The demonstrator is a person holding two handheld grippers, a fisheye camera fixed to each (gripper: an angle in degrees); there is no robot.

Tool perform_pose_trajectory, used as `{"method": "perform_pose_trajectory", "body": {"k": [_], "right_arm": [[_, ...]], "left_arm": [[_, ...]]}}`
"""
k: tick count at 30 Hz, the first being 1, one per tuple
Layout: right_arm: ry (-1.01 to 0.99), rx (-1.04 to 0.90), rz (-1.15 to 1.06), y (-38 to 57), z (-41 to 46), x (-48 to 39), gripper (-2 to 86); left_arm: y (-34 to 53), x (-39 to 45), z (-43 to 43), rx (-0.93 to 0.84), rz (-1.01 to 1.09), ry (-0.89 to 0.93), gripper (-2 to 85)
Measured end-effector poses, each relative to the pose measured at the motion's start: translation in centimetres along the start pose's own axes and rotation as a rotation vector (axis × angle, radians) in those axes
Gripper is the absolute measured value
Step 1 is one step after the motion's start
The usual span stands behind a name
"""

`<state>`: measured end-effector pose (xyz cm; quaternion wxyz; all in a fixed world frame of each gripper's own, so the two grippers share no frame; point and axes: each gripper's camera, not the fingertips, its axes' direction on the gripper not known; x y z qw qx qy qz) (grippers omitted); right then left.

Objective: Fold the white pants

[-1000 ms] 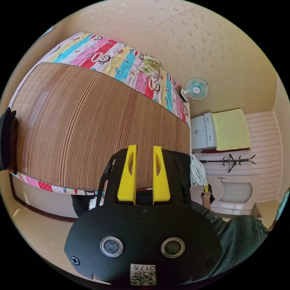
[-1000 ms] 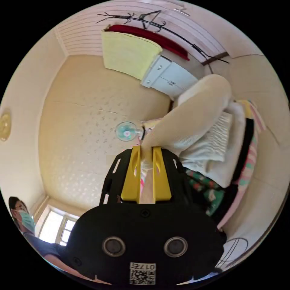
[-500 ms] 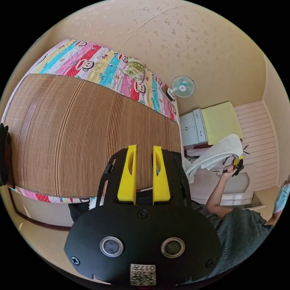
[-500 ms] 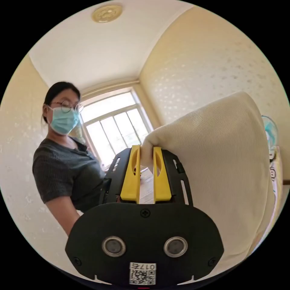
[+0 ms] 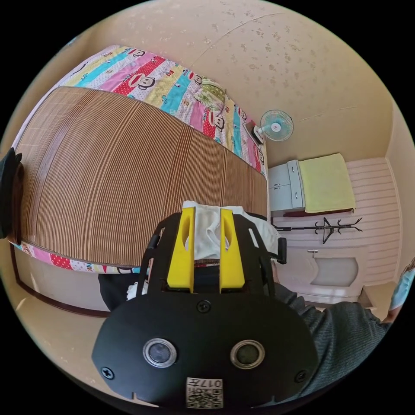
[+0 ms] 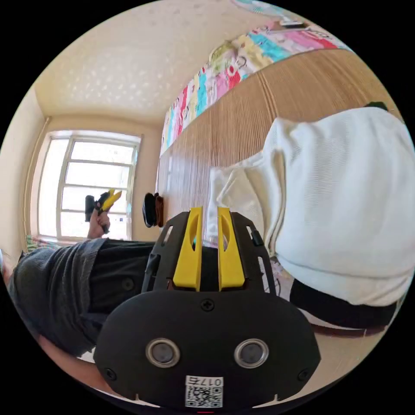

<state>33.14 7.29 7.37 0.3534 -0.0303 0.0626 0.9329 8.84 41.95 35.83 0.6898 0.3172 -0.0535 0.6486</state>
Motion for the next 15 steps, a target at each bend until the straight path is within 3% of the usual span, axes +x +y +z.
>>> {"method": "perform_pose_trajectory", "body": {"k": [2, 3, 5, 7, 11, 15], "right_arm": [[0.106, 0.343, 0.127, 3.3, -7.4, 1.7, 6.1], [0.152, 0.425, 0.183, 4.3, -9.2, 2.4, 6.4], [0.318, 0.683, 0.485, 8.8, -14.9, 6.2, 10.5], [0.338, 0.791, 0.662, 11.8, -17.0, 9.6, 13.3], [-0.025, 0.812, 0.75, 14.2, -15.5, 18.5, 14.7], [-0.219, 0.827, 0.745, 14.2, -12.9, 22.2, 11.6]], "left_arm": [[0.1, -0.4, 0.5, 0.006, 0.009, -0.018, 9.0], [0.2, -0.7, 1.1, -0.001, 0.012, -0.025, 9.0], [0.2, -1.3, 2.3, -0.013, 0.009, -0.021, 9.1], [0.3, -1.7, 3.5, -0.018, 0.007, -0.001, 9.2], [0.5, -1.6, 6.7, -0.044, 0.035, 0.027, 9.4], [1.0, -0.5, 9.0, -0.068, 0.091, 0.046, 9.8]]}}
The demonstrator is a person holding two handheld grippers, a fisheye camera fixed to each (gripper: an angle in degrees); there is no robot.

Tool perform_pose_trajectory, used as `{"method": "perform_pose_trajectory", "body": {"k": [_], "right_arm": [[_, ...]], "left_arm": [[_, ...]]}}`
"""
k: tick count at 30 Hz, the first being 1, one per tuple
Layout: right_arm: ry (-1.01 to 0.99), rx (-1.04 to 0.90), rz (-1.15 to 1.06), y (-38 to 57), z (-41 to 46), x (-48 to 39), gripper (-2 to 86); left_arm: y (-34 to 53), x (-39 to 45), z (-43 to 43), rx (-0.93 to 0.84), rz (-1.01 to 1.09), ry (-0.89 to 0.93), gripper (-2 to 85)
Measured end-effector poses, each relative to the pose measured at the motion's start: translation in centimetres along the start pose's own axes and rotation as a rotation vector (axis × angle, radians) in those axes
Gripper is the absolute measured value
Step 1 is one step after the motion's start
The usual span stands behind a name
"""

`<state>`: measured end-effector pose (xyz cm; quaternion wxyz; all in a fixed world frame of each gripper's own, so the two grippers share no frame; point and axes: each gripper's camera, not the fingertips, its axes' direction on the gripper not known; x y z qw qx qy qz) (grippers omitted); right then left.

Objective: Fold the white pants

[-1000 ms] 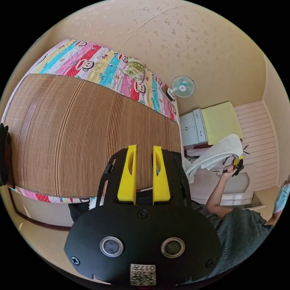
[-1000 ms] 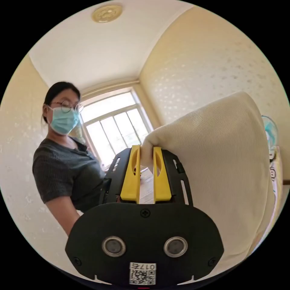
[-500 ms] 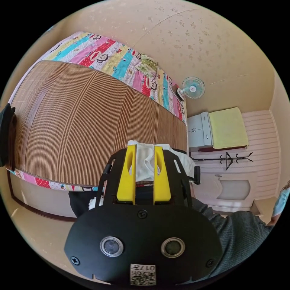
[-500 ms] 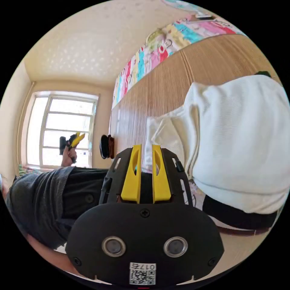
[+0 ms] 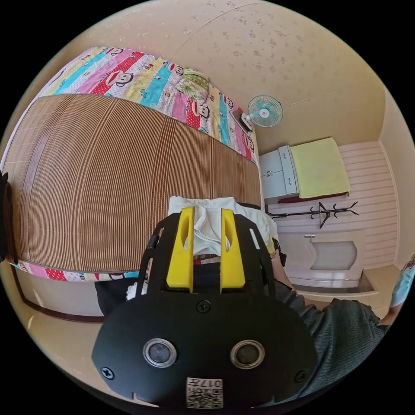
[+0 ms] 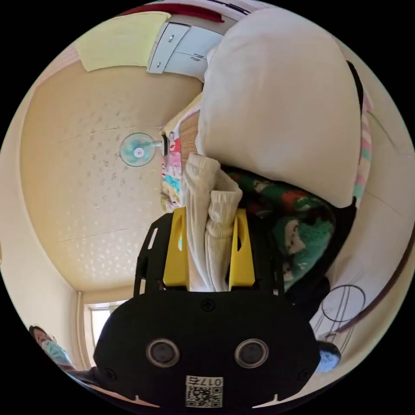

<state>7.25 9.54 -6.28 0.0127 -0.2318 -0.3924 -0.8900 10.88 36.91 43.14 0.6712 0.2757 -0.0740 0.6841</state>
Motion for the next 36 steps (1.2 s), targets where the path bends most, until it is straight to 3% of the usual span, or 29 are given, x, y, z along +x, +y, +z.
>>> {"method": "perform_pose_trajectory", "body": {"k": [2, 4, 8, 16, 18, 23, 26, 32, 36], "right_arm": [[-0.211, 0.082, -0.106, 1.0, -0.3, -0.4, 8.6], [-0.281, 0.041, -0.273, 2.0, 0.2, -2.6, 7.9], [-0.498, -0.278, -0.624, 7.4, 4.9, -10.5, 7.3], [-0.693, -0.872, -0.907, 26.0, 15.3, -22.7, 7.7], [-0.699, -0.974, -0.918, 28.7, 16.8, -23.2, 8.0], [-0.668, -1.225, -0.792, 32.6, 21.3, -19.6, 7.1], [-0.708, -1.262, -0.703, 33.9, 22.2, -16.9, 6.3], [-0.969, -1.247, -0.468, 33.4, 22.5, -13.3, 4.1], [-0.99, -1.133, -0.598, 31.3, 19.7, -14.9, 2.9]], "left_arm": [[0.3, 0.5, 0.6, -0.002, 0.026, -0.006, 9.9], [0.9, 1.0, 1.0, 0.002, 0.053, 0.004, 9.9], [2.1, 3.4, 2.4, -0.003, 0.188, 0.112, 10.3], [4.1, 14.9, 8.8, -0.048, 0.63, 0.36, 18.2], [5.3, 16.6, 10.1, -0.027, 0.667, 0.418, 20.6], [9.3, 15.8, 9.4, 0.072, 0.674, 0.269, 21.3], [11.0, 14.5, 10.1, 0.087, 0.613, 0.21, 18.1], [14.4, 12.0, 8.1, 0.202, 0.556, 0.319, 6.6], [15.9, 8.7, 3.8, 0.32, 0.439, 0.483, 4.6]]}}
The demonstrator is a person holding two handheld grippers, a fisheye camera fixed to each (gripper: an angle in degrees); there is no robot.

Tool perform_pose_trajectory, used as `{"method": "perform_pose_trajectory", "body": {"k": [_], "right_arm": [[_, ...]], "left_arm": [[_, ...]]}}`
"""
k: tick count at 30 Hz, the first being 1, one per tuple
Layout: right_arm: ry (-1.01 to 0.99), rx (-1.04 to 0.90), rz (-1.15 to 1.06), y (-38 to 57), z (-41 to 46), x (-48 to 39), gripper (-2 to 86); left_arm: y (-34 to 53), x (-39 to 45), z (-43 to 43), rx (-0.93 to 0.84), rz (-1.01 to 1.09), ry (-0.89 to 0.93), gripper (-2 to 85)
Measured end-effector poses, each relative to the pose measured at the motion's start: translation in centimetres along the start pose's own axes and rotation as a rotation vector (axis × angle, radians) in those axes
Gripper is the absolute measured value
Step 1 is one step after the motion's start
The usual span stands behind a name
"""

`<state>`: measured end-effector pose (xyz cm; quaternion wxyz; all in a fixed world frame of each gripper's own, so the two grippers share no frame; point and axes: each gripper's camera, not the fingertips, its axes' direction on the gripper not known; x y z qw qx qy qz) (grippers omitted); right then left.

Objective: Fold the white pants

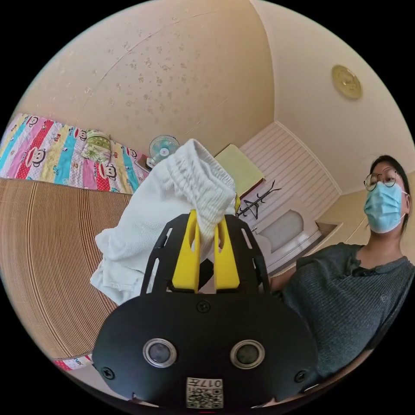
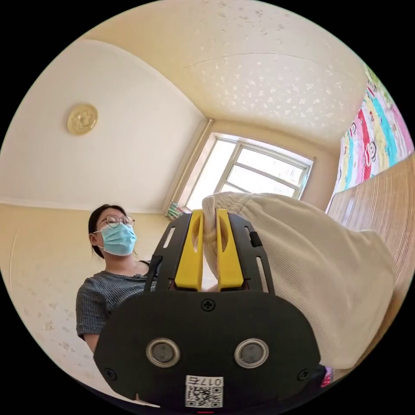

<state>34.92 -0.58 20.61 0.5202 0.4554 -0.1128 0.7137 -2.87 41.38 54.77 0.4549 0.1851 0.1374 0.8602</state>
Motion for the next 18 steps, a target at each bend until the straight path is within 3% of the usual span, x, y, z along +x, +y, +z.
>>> {"method": "perform_pose_trajectory", "body": {"k": [4, 6, 12, 18], "right_arm": [[0.364, -0.132, -0.232, -0.4, 2.0, -6.9, 2.2], [0.494, -0.156, -0.302, 0.2, 3.6, -8.8, 2.1], [0.412, -0.107, -0.431, 1.9, 8.2, -11.7, 2.4], [0.562, -0.123, -0.727, 4.5, 14.9, -17.9, 4.4]], "left_arm": [[-1.3, 3.4, -3.9, 0.05, 0.034, -0.074, 4.8], [-2.8, 7.7, -5.2, 0.036, 0.12, -0.237, 5.0], [-4.2, 19.4, -7.2, 0.132, 0.372, -0.454, 5.0], [-4.5, 30.0, -10.6, 0.355, 0.576, -0.374, 4.9]]}}
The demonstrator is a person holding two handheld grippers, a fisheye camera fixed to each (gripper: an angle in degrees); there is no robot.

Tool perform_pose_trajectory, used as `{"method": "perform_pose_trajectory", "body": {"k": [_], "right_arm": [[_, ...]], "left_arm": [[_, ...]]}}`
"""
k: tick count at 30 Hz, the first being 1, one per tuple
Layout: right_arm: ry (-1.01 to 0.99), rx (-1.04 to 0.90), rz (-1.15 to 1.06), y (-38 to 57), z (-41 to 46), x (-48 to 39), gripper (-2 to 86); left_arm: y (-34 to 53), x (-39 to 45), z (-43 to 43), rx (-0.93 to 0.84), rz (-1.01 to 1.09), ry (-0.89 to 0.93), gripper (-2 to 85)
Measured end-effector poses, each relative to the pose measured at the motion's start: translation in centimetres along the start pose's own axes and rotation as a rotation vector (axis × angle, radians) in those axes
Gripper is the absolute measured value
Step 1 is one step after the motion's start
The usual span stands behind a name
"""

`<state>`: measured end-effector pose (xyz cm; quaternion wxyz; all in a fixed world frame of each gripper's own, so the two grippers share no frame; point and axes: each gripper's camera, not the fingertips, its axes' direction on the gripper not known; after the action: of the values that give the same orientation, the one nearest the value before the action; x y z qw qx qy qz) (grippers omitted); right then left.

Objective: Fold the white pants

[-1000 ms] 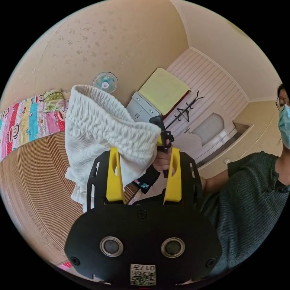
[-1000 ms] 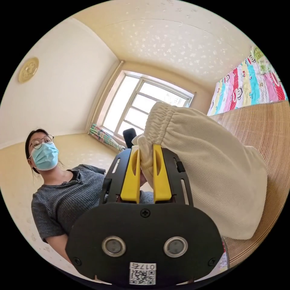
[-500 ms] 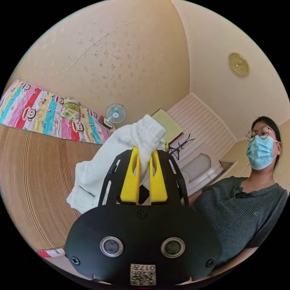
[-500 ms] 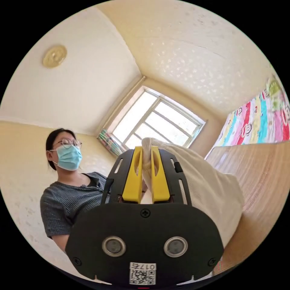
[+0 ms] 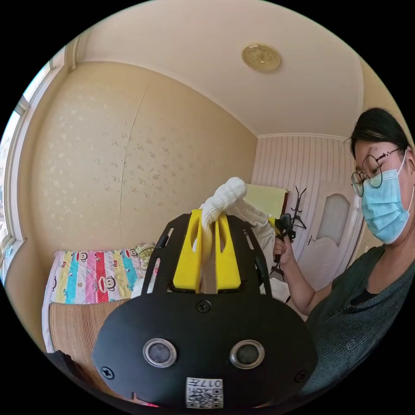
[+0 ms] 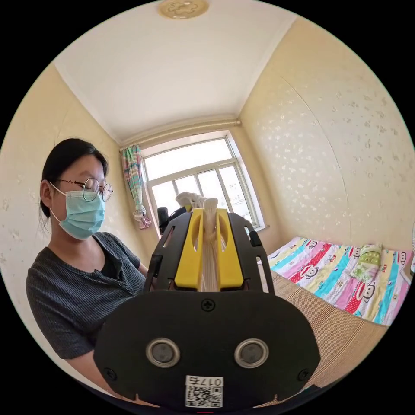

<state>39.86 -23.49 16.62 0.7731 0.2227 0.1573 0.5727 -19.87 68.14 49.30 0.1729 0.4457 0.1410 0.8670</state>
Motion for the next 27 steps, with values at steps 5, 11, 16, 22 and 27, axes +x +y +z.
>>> {"method": "perform_pose_trajectory", "body": {"k": [5, 11, 16, 22, 27], "right_arm": [[0.023, 0.031, -0.058, 5.8, 2.0, -2.4, 8.4], [-0.069, 0.106, 0.095, 19.0, 6.3, -1.5, 10.8], [-0.002, 0.164, 0.154, 21.6, 8.2, -1.8, 4.8], [0.309, 0.137, -0.103, 11.1, 6.5, -7.0, 3.5], [0.343, 0.066, -0.284, 2.3, 8.2, -11.9, 3.4]], "left_arm": [[-3.5, 4.8, -2.2, 0.123, 0.053, 0.008, 5.0], [-4.8, 8.5, -2.5, 0.111, 0.019, -0.051, 5.1], [-6.4, 10.5, -3.6, 0.081, 0.043, -0.05, 5.1], [-11.4, 8.1, -7.6, 0.03, 0.068, 0.131, 5.1], [-20.4, 6.7, -13.6, 0.0, 0.199, 0.269, 5.1]]}}
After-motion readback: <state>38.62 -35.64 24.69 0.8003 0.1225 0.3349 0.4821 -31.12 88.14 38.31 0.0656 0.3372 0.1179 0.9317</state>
